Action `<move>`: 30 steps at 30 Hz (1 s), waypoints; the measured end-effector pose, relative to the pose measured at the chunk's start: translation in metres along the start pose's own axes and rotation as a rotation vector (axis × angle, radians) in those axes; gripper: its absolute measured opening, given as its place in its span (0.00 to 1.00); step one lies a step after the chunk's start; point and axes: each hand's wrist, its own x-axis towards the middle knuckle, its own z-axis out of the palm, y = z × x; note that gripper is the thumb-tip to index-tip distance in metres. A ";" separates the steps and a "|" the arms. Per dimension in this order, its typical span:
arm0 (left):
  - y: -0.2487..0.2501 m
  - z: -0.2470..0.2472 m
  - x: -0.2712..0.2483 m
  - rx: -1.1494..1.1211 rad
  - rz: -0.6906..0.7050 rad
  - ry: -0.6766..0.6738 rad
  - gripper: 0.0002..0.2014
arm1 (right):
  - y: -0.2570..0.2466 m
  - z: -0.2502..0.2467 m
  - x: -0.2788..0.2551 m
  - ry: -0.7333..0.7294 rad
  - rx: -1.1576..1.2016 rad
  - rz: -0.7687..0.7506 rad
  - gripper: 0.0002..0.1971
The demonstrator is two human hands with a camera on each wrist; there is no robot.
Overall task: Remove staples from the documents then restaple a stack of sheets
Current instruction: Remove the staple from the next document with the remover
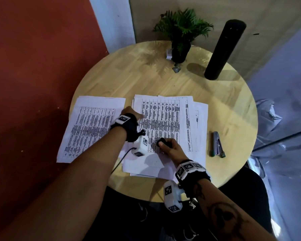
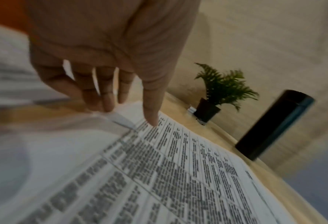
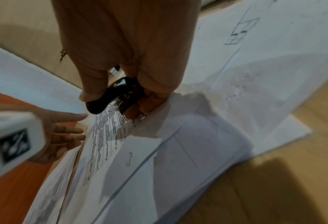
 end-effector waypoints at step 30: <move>0.014 0.009 -0.007 0.457 0.292 0.307 0.19 | 0.005 -0.002 -0.002 -0.006 -0.168 -0.082 0.11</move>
